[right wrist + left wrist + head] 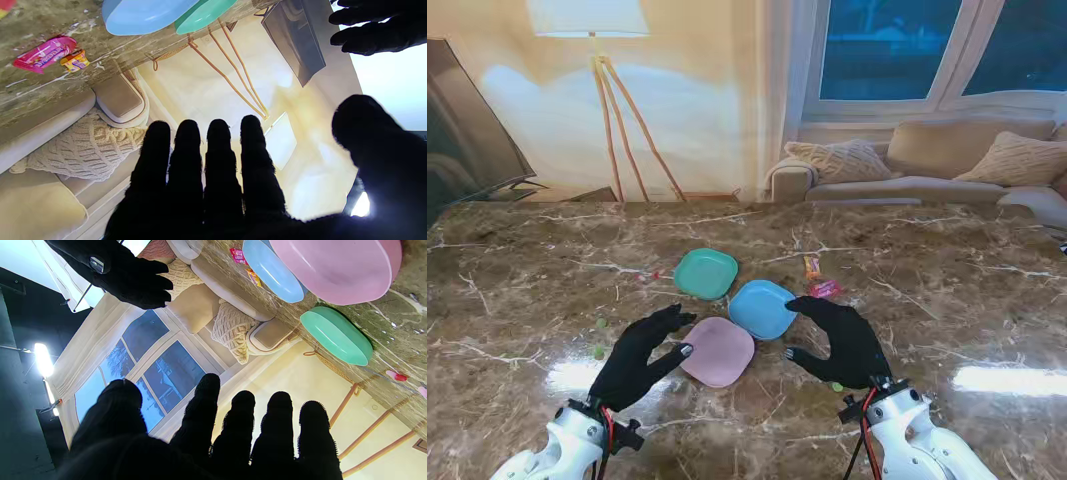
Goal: Portion candies into small dishes
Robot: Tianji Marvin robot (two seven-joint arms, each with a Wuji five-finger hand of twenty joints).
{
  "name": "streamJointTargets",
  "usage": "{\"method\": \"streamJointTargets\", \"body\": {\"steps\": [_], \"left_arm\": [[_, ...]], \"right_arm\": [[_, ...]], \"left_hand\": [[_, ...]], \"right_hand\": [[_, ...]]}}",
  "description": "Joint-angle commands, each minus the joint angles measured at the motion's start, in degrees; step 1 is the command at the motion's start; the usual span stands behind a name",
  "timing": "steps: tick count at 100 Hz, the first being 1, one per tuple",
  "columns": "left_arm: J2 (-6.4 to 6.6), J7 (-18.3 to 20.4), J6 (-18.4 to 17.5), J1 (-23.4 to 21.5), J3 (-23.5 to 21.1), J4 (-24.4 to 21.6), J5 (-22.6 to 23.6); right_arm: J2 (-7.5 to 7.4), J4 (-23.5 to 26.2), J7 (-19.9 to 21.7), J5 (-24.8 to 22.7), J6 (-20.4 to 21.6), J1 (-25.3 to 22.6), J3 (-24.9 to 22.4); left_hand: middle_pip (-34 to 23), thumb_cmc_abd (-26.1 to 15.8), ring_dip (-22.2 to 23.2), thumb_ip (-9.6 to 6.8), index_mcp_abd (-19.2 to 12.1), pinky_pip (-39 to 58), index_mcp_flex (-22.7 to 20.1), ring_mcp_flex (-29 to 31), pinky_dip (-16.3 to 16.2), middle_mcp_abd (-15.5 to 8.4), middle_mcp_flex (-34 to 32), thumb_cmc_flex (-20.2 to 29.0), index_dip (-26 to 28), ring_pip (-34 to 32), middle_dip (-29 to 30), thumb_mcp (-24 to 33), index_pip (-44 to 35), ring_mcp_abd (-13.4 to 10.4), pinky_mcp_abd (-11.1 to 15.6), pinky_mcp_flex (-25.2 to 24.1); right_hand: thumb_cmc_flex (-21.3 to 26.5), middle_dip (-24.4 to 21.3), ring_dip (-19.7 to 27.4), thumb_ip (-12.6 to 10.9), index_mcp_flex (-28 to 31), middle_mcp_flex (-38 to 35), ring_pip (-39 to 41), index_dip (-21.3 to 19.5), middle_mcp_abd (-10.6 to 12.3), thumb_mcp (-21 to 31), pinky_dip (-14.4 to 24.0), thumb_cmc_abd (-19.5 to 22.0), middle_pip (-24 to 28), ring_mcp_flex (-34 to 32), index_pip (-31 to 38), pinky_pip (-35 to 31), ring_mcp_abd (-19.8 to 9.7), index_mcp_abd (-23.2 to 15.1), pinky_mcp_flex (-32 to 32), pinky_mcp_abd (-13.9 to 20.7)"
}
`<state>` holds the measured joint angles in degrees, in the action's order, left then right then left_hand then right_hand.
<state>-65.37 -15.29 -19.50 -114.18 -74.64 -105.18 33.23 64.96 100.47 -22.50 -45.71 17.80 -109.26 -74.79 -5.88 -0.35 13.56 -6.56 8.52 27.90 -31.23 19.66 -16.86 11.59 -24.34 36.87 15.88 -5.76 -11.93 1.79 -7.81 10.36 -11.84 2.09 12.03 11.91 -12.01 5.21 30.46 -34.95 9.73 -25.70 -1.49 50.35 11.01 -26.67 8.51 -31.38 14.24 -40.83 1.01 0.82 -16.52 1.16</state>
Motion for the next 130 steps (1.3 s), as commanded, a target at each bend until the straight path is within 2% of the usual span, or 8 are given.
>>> {"method": "streamJointTargets", "body": {"steps": [1,41,62,74,101,130], "left_arm": [[-0.09,0.01,0.18,-0.42,0.08,0.06,0.14],[-0.18,-0.13,0.20,-0.37,-0.18,0.17,-0.26],[-0.12,-0.12,0.25,-0.76,-0.59,-0.14,0.26],[-0.02,0.15,0.30,-0.88,-0.85,-0.32,0.70],[-0.01,0.10,0.99,-0.64,-0.65,-0.30,0.89],[0.03,0.35,1.52,-0.76,-0.93,-0.58,1.01]], "right_arm": [[-0.06,-0.08,0.79,0.21,-0.22,-0.58,0.06],[-0.32,1.59,1.60,-1.07,-1.27,-1.68,-1.01],[-0.69,1.69,2.39,-2.64,-1.84,-2.57,-1.95],[-0.91,1.05,2.17,-4.24,-2.88,-2.83,-2.39],[-1.84,-0.03,4.74,-8.06,-5.54,-3.56,-4.44],[-2.45,-0.95,8.43,-9.52,-7.65,-4.87,-6.67]], "left_hand": [[-0.33,-2.30,-0.53,0.75,-0.36,1.67,0.60,-0.06,1.03,-0.75,0.22,0.71,-0.77,0.29,0.58,-1.11,0.57,-1.34,1.79,-0.63],[-0.33,-2.28,-0.52,0.76,-0.37,1.63,0.57,0.00,1.08,-0.70,0.18,0.78,-0.77,0.27,0.57,-1.09,0.59,-1.41,1.73,-0.67],[-0.33,-2.30,-0.53,0.76,-0.28,1.65,0.52,-0.03,1.08,-0.63,0.11,0.79,-0.76,0.28,0.56,-1.09,0.59,-1.38,1.74,-0.64],[-0.33,-2.31,-0.52,0.77,-0.37,1.64,0.52,0.01,1.09,-0.70,0.14,0.81,-0.74,0.27,0.55,-1.09,0.57,-1.49,1.79,-0.67],[-0.31,-2.30,-0.53,0.76,-0.39,1.59,0.51,0.01,1.12,-0.66,0.13,0.89,-0.72,0.28,0.54,-1.07,0.56,-1.55,1.74,-0.69],[-0.31,-2.27,-0.53,0.77,-0.33,1.56,0.48,0.00,1.14,-0.63,0.11,0.95,-0.69,0.28,0.52,-1.08,0.53,-1.37,1.77,-0.72]], "right_hand": [[-2.28,0.03,0.70,-1.96,0.29,-0.02,-0.70,-0.08,0.53,-0.88,-1.25,0.67,-0.57,-1.72,0.07,-0.43,-2.46,-0.97,0.10,0.89],[-1.97,0.24,0.44,-1.92,0.36,-0.17,-0.64,-0.15,0.49,-0.61,-1.10,0.46,-0.50,-1.66,0.12,-0.48,-2.39,-1.09,0.37,0.37],[-1.05,0.72,-0.63,-1.77,0.86,-0.12,0.09,-0.32,0.67,-0.01,-0.27,-0.41,-0.31,-1.00,0.43,-0.69,-0.82,-1.36,1.51,-1.52],[1.27,1.18,-1.42,-1.28,2.69,-0.12,0.25,-1.07,0.43,1.22,0.64,-3.20,-0.29,-0.23,1.82,-0.43,-0.58,-1.51,2.14,-2.18],[6.27,1.45,-2.18,1.24,7.06,1.11,-0.10,-4.44,-0.34,9.08,3.46,-12.35,-0.76,1.58,5.78,2.22,-0.51,-2.63,3.20,-2.27],[9.16,1.20,-2.22,2.34,8.43,1.96,0.17,-5.58,-0.69,13.15,4.24,-18.01,-0.67,2.50,6.44,3.44,-0.39,-3.11,3.61,-2.53]]}}
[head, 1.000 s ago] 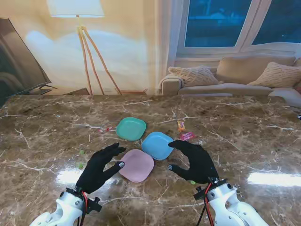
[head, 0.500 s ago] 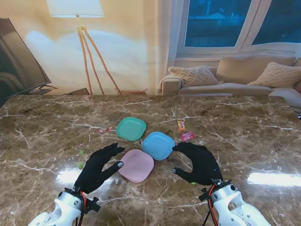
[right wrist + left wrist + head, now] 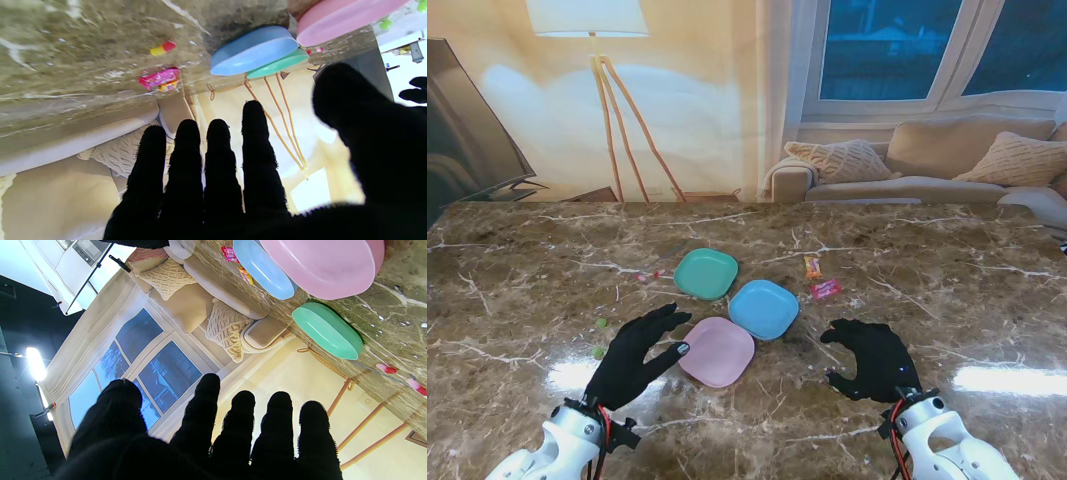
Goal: Portion candies into small dishes
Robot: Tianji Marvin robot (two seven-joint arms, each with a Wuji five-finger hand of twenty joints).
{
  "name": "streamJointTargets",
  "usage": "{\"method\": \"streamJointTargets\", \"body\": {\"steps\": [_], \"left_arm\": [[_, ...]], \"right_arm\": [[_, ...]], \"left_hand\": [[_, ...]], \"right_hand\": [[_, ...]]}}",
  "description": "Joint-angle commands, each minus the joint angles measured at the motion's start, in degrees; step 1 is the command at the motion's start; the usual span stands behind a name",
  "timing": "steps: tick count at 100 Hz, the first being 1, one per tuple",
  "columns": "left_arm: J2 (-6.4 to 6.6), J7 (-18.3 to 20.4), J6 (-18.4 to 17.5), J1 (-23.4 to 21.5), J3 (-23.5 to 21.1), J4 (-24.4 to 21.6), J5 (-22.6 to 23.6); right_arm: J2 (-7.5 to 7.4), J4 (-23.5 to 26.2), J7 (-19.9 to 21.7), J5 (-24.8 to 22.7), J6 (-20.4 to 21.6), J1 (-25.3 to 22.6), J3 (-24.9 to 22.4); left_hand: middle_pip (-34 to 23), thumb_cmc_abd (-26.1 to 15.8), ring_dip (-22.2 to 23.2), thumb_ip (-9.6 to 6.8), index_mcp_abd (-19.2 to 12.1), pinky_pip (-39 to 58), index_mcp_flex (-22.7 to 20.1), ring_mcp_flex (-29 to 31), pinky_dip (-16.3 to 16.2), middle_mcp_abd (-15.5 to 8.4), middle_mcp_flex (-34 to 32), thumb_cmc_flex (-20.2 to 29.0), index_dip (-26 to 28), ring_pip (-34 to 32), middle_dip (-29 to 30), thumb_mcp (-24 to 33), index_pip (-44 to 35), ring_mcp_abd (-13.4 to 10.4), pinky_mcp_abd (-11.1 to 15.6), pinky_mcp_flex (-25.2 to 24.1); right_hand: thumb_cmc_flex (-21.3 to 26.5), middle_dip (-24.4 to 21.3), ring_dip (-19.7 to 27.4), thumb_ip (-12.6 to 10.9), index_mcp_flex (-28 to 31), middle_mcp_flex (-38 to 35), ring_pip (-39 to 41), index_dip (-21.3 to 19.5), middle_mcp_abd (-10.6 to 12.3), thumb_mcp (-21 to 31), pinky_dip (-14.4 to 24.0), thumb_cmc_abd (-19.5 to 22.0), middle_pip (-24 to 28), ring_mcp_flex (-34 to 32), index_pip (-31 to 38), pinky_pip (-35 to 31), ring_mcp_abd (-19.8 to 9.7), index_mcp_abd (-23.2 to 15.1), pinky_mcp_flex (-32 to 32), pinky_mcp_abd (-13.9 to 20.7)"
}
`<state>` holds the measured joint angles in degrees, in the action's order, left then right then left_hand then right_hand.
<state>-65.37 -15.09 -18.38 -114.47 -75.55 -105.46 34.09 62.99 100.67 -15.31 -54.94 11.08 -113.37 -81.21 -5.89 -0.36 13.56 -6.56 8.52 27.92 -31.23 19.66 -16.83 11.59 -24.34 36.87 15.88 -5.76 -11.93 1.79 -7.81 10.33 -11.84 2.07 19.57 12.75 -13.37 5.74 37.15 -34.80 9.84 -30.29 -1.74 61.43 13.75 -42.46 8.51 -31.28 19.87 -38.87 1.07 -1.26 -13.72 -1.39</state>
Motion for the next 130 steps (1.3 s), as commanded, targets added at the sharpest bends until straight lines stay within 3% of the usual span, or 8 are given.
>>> {"method": "streamJointTargets", "body": {"steps": [1,24,55,94,130], "left_arm": [[0.04,0.16,0.43,-0.50,-0.05,-0.32,0.15],[-0.12,-0.22,0.38,-1.26,-0.97,-0.74,-0.16],[-0.10,0.17,0.25,-1.47,-1.73,-0.65,-0.43],[-0.02,0.56,0.29,-1.26,-1.90,-0.30,-0.38],[0.00,0.50,0.18,-1.14,-1.66,-0.15,-0.24]], "right_arm": [[-0.51,-1.22,1.32,-0.39,-1.00,-0.75,-0.27],[-0.81,-2.64,2.76,-1.07,-3.38,-0.39,0.46],[-0.91,-4.71,2.05,-2.00,-6.28,0.58,1.95],[-0.77,-7.98,0.96,-0.77,-7.58,1.90,3.69],[-0.55,-9.40,-0.41,0.23,-7.57,2.42,4.59]], "left_hand": [[-0.31,-2.27,-0.53,0.76,-0.32,1.52,0.47,-0.02,1.11,-0.60,0.08,0.98,-0.69,0.29,0.52,-1.06,0.53,-1.31,1.77,-0.73],[-0.31,-2.24,-0.53,0.77,-0.33,1.47,0.44,0.04,1.15,-0.62,0.05,0.96,-0.67,0.27,0.51,-1.09,0.51,-1.38,1.74,-0.68],[-0.27,-2.22,-0.54,0.78,-0.60,1.49,0.14,0.03,1.13,-0.56,-0.01,1.09,-0.59,0.28,0.51,-1.06,0.36,-1.40,1.65,-0.66],[-0.23,-2.31,-0.54,0.80,-0.66,1.43,0.14,-0.02,1.16,-0.57,-0.01,1.12,-0.51,0.32,0.50,-1.09,0.29,-1.34,1.61,-0.71],[-0.21,-2.31,-0.54,0.81,-0.83,1.42,0.11,-0.01,1.17,-0.55,0.00,1.12,-0.44,0.33,0.49,-1.11,0.20,-1.42,1.54,-0.68]], "right_hand": [[1.71,0.36,-0.87,1.84,1.75,1.84,0.08,-1.02,-0.38,2.20,1.53,-2.32,-0.66,2.37,0.83,1.49,-0.33,-1.04,0.78,-0.02],[4.04,0.09,-0.99,2.42,1.82,2.25,0.36,-1.78,-0.44,5.14,2.32,-6.43,-0.55,1.98,1.13,1.39,-0.34,-1.21,0.40,-0.74],[5.72,0.24,-1.05,3.28,3.77,2.01,0.46,-7.31,-0.27,7.24,3.16,-9.57,0.22,2.34,5.81,1.49,-0.35,-4.22,0.38,-1.39],[8.36,0.21,-1.32,3.31,6.34,1.15,0.80,-8.33,-0.05,8.59,4.46,-9.15,0.30,2.02,5.97,0.61,-0.41,-6.81,0.33,-2.33],[8.33,0.43,-1.51,3.63,8.00,0.17,1.18,-11.99,0.13,8.50,5.53,-9.42,0.82,1.28,9.33,0.28,-0.53,-8.52,0.00,-2.58]]}}
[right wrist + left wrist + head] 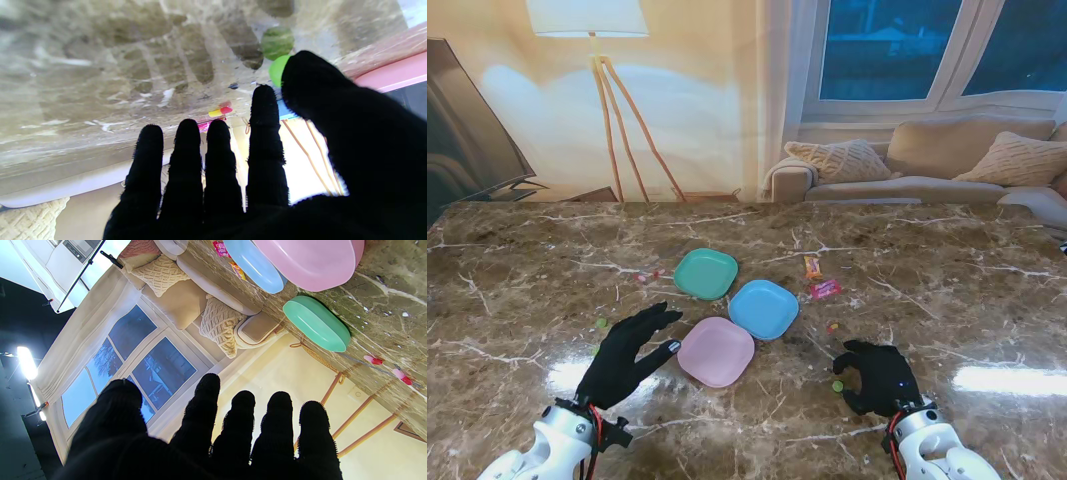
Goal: Portion candies into small dishes
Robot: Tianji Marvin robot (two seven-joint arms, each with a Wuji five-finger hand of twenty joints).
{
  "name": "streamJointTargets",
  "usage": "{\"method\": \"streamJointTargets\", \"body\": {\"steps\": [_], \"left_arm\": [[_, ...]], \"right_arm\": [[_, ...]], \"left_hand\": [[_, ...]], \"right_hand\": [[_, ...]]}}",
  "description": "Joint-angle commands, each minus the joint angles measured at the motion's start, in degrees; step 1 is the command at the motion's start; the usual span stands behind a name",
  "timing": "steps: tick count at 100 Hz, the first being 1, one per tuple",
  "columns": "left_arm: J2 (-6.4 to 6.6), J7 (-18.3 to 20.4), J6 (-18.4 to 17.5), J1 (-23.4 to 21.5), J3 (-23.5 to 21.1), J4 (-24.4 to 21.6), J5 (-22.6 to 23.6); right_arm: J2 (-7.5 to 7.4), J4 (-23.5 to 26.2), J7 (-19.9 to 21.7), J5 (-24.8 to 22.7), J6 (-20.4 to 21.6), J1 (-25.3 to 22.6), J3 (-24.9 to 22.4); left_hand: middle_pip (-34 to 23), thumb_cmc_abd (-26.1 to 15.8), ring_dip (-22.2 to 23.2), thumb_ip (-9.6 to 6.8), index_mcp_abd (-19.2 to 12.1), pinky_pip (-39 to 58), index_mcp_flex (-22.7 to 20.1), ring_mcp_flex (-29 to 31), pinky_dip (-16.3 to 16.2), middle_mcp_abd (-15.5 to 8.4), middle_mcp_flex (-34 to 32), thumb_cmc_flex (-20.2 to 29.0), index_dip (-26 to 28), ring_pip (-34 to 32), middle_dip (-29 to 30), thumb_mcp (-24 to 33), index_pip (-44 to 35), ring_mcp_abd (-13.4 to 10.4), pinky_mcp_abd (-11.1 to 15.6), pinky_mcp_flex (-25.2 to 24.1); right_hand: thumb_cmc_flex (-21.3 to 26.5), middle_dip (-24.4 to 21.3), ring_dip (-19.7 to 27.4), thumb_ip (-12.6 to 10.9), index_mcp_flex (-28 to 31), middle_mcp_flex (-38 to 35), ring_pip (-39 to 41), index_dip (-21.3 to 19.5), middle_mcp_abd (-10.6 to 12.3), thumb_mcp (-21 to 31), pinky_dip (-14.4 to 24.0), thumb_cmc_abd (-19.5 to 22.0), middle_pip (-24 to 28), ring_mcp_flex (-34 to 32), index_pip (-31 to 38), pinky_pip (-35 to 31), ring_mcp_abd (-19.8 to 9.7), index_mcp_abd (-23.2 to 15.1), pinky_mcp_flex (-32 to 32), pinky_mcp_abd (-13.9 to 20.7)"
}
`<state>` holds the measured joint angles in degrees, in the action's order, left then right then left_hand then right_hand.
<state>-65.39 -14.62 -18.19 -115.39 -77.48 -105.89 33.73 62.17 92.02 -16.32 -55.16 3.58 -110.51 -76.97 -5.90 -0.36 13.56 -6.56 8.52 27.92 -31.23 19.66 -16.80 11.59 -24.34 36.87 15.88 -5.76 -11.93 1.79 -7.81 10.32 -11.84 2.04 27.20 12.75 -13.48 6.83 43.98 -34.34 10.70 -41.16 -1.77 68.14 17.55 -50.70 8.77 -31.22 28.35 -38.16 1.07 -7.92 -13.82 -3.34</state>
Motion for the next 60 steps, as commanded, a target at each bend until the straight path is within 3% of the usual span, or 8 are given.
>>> {"method": "streamJointTargets", "body": {"steps": [1,36,41,49,52,56,60], "left_arm": [[0.02,0.03,-0.01,-0.22,0.28,0.28,0.13],[0.01,-0.02,-0.04,-0.19,0.30,0.34,0.16],[0.01,-0.04,-0.04,-0.19,0.29,0.34,0.14],[0.00,-0.05,-0.06,-0.21,0.26,0.33,0.14],[0.00,-0.05,-0.06,-0.23,0.24,0.32,0.14],[0.00,-0.06,-0.05,-0.26,0.22,0.29,0.16],[0.00,-0.08,-0.03,-0.29,0.19,0.27,0.20]], "right_arm": [[0.27,-0.78,0.58,0.49,0.01,-0.42,0.38],[0.25,-1.37,0.37,0.91,1.36,-0.14,0.91],[0.25,-1.33,0.44,0.96,1.27,-0.20,0.91],[0.24,-1.36,0.58,0.90,0.90,-0.24,0.92],[0.24,-1.43,0.60,0.89,0.71,-0.22,0.93],[0.22,-1.52,0.65,0.81,0.49,-0.22,0.92],[0.19,-1.61,0.65,0.67,0.36,-0.22,0.91]], "left_hand": [[-0.19,-2.31,-0.55,0.81,-0.81,1.41,0.12,-0.07,1.14,-0.58,0.01,1.11,-0.44,0.35,0.49,-1.12,0.20,-1.48,1.55,-0.67],[-0.18,-2.29,-0.56,0.81,-0.92,1.34,0.09,-0.09,1.17,-0.58,-0.05,1.16,-0.40,0.37,0.48,-1.09,0.16,-1.55,1.48,-0.73],[-0.15,-2.25,-0.55,0.82,-0.82,1.33,0.06,-0.05,1.18,-0.57,0.01,1.14,-0.40,0.35,0.49,-1.12,0.15,-1.41,1.43,-0.72],[-0.15,-2.27,-0.55,0.83,-0.84,1.33,0.03,-0.03,1.18,-0.59,-0.01,1.12,-0.39,0.35,0.49,-1.13,0.13,-1.43,1.35,-0.67],[-0.15,-2.25,-0.55,0.82,-0.93,1.32,0.04,-0.03,1.19,-0.58,0.00,1.13,-0.39,0.35,0.49,-1.13,0.14,-1.44,1.28,-0.69],[-0.18,-2.27,-0.54,0.81,-0.86,1.28,0.08,-0.05,1.20,-0.56,-0.07,1.20,-0.39,0.35,0.47,-1.08,0.15,-1.33,1.24,-0.75],[-0.14,-2.28,-0.53,0.82,-0.88,1.26,0.10,0.01,1.21,-0.58,0.02,1.17,-0.39,0.33,0.48,-1.10,0.16,-1.45,1.25,-0.74]], "right_hand": [[0.63,0.43,-1.41,2.56,1.16,-0.28,0.34,-1.15,0.20,1.76,1.75,-1.22,0.56,1.18,0.85,-0.43,-0.56,-1.88,0.11,-0.62],[-0.08,0.60,-1.53,2.87,3.08,-1.22,0.36,-2.74,0.36,1.60,2.11,-2.26,0.72,0.94,2.13,-0.38,-0.63,-2.93,0.15,-0.88],[0.76,0.75,-1.57,6.43,3.64,-1.62,0.32,-3.33,0.51,0.74,2.32,-2.61,0.72,0.87,3.64,-0.30,-0.64,-3.89,0.14,-0.90],[0.89,0.86,-1.63,7.57,3.93,-2.32,0.47,-3.17,0.70,0.53,2.42,-2.88,0.93,0.46,4.14,-0.39,-0.70,-4.34,-0.11,-0.96],[0.56,1.24,-2.17,6.73,3.80,-3.02,1.26,-2.48,0.80,1.01,2.82,-2.70,1.37,-0.44,3.55,-1.02,-0.78,-3.96,-0.63,-1.01],[-0.15,2.59,-3.73,3.50,3.41,-4.39,2.83,-1.47,1.18,1.27,3.73,-2.36,2.50,-1.84,1.17,-2.16,-0.97,-2.93,-1.30,-1.11],[-0.40,5.04,-5.89,3.14,3.19,-5.90,4.82,0.10,1.82,1.25,4.48,-2.57,4.24,-3.12,-1.40,-2.86,-1.13,-2.07,-1.65,-1.13]]}}
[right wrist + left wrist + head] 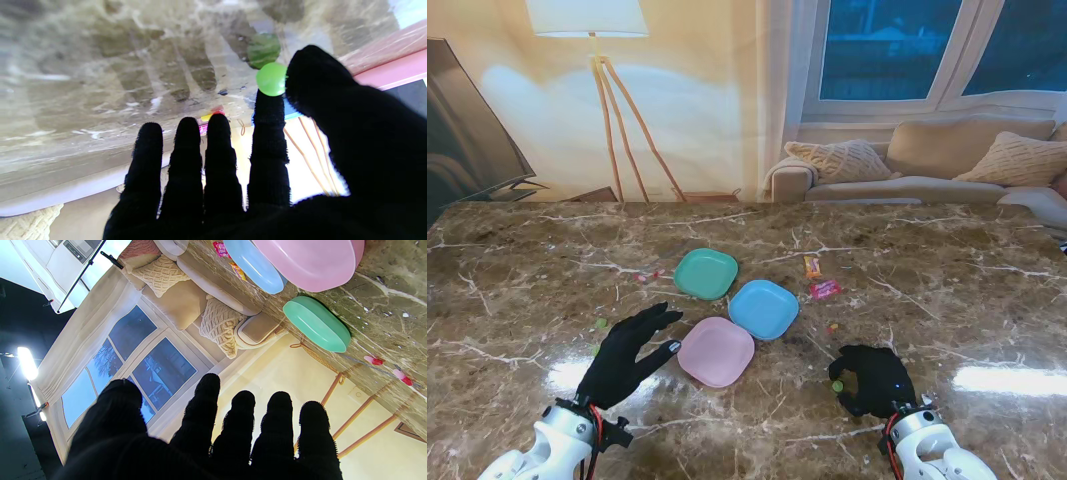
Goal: Portion candies into small dishes
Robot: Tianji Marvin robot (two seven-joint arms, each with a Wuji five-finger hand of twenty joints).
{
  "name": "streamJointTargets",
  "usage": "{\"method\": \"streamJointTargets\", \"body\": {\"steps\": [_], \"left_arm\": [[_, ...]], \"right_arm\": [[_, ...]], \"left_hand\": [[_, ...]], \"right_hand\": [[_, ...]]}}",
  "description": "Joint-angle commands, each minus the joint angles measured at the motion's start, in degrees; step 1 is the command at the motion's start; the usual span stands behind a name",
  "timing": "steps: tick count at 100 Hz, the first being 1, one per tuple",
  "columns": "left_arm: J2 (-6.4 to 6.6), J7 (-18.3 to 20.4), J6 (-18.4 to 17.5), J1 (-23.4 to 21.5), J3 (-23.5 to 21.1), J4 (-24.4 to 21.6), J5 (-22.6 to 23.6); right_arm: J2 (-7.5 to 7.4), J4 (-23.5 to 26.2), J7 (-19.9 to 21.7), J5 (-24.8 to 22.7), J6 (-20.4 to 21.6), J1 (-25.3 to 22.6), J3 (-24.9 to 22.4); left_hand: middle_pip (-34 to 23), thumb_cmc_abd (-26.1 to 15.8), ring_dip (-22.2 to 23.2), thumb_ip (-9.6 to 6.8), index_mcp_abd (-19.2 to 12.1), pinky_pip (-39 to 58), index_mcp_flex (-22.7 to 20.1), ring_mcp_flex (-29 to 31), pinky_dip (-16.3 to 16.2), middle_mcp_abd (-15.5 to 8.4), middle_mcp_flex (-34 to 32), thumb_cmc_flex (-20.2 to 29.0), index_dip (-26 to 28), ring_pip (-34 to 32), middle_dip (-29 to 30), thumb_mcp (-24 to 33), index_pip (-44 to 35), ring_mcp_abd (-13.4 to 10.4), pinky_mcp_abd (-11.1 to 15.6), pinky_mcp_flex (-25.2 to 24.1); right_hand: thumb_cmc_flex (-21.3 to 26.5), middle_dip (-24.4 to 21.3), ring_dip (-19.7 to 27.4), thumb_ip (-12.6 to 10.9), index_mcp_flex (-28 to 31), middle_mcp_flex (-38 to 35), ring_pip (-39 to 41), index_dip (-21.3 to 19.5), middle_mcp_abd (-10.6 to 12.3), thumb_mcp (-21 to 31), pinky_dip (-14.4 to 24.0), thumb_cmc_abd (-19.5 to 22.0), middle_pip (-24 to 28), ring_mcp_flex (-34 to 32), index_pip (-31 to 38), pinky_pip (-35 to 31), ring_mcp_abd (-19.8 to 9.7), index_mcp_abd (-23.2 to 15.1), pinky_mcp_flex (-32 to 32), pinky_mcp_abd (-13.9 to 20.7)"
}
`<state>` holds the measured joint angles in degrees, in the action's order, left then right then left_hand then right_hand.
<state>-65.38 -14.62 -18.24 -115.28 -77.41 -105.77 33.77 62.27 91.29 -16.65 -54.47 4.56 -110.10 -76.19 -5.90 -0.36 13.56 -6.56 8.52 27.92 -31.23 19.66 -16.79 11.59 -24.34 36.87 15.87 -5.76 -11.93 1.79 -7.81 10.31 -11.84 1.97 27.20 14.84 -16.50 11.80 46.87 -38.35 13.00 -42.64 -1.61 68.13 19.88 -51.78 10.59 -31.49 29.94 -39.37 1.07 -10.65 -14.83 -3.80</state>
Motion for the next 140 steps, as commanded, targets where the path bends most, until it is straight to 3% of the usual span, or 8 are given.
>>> {"method": "streamJointTargets", "body": {"steps": [1,11,37,51,77,93,120,140], "left_arm": [[-0.01,-0.09,0.02,-0.40,0.11,0.14,0.17],[-0.02,-0.15,-0.01,-0.44,0.08,0.12,0.18],[-0.03,-0.11,0.00,-0.46,0.05,0.08,0.07],[-0.03,-0.11,0.02,-0.48,0.06,0.04,0.05],[-0.02,-0.04,-0.06,-0.45,0.17,0.03,-0.01],[-0.04,-0.18,-0.11,-0.44,0.20,0.03,0.07],[-0.05,-0.18,-0.10,-0.46,0.21,0.01,0.00],[-0.06,-0.25,-0.08,-0.49,0.19,-0.03,0.02]], "right_arm": [[0.09,-0.90,0.96,-0.07,-0.65,-0.64,0.13],[0.04,-0.94,0.94,-0.41,-0.78,-0.68,0.16],[0.14,-1.19,-0.20,-0.86,-1.80,-0.56,0.52],[0.26,-1.65,-1.11,-0.83,-2.34,-0.31,0.81],[0.37,-2.17,-1.71,-0.59,-2.93,0.02,1.11],[0.41,-2.34,-1.85,-0.39,-2.77,0.12,1.21],[0.45,-2.76,-2.18,-0.29,-2.79,0.44,1.45],[0.48,-3.02,-2.29,-0.03,-2.74,0.71,1.71]], "left_hand": [[-0.15,-2.25,-0.53,0.82,-0.88,1.26,0.07,0.03,1.21,-0.53,-0.02,1.18,-0.38,0.32,0.48,-1.10,0.14,-1.45,1.24,-0.66],[-0.15,-2.23,-0.54,0.81,-0.91,1.23,0.07,-0.01,1.22,-0.62,-0.03,1.25,-0.38,0.35,0.47,-1.07,0.14,-1.36,1.18,-0.64],[-0.14,-2.15,-0.54,0.82,-0.78,1.21,0.07,-0.06,1.24,-0.60,-0.04,1.36,-0.37,0.39,0.46,-1.05,0.13,-1.38,1.05,-0.64],[-0.14,-2.16,-0.53,0.84,-0.84,1.27,0.11,-0.02,1.21,-0.56,-0.07,1.38,-0.37,0.38,0.46,-1.06,0.15,-1.50,0.89,-0.53],[-0.10,-2.14,-0.54,0.86,-0.91,1.26,0.07,-0.06,1.21,-0.66,-0.01,1.34,-0.34,0.41,0.46,-1.10,0.10,-1.49,0.72,-0.54],[-0.09,-2.14,-0.53,0.86,-0.98,1.20,0.06,-0.05,1.24,-0.62,-0.02,1.36,-0.33,0.42,0.46,-1.09,0.09,-1.41,0.76,-0.57],[-0.06,-2.17,-0.54,0.87,-1.00,1.12,0.03,-0.13,1.27,-0.70,0.05,1.40,-0.31,0.46,0.46,-1.09,0.07,-1.48,0.67,-0.63],[-0.03,-2.14,-0.54,0.87,-1.12,0.95,0.03,-0.15,1.36,-0.67,0.03,1.45,-0.29,0.49,0.47,-1.08,0.03,-1.41,0.52,-0.67]], "right_hand": [[-0.52,3.43,-3.26,-1.81,0.28,-2.36,2.93,1.82,1.81,1.23,2.27,-1.56,2.81,-3.21,-3.28,-1.78,-1.19,0.77,-0.78,-0.68],[-1.76,6.45,-5.40,-1.35,1.11,-3.82,4.88,2.66,2.47,0.76,2.90,-2.10,4.29,-3.82,-3.17,-2.41,-1.54,0.98,-1.11,-0.72],[-1.11,5.60,-3.91,-1.17,3.95,-3.07,2.50,2.15,2.09,1.19,2.87,-3.70,0.98,-2.27,-0.12,-1.95,-1.27,-1.15,-0.57,-0.96],[0.55,4.78,-3.17,3.91,4.29,-3.28,2.21,4.61,2.23,0.12,2.96,-3.79,0.92,-2.48,2.11,-2.04,-1.33,-2.42,-0.67,-1.04],[2.62,4.49,-3.09,7.69,3.86,-4.37,2.58,11.47,2.48,-1.50,2.97,-3.95,1.58,-3.30,11.32,-2.74,-1.50,-5.02,-1.20,-1.05],[2.43,4.48,-3.09,8.33,4.61,-4.75,2.62,12.32,2.71,-2.11,3.02,-4.26,1.67,-3.41,13.20,-2.96,-1.51,-6.08,-1.33,-1.04],[4.00,4.32,-3.13,8.64,5.48,-6.32,2.94,19.60,3.51,-3.40,3.28,-3.52,1.95,-4.23,22.07,-3.97,-1.80,-8.19,-1.92,-0.97],[4.24,4.34,-3.19,8.31,8.24,-7.40,3.17,20.12,3.73,-3.34,3.32,-2.27,2.25,-4.90,23.54,-4.21,-2.01,-8.40,-2.32,-0.96]]}}
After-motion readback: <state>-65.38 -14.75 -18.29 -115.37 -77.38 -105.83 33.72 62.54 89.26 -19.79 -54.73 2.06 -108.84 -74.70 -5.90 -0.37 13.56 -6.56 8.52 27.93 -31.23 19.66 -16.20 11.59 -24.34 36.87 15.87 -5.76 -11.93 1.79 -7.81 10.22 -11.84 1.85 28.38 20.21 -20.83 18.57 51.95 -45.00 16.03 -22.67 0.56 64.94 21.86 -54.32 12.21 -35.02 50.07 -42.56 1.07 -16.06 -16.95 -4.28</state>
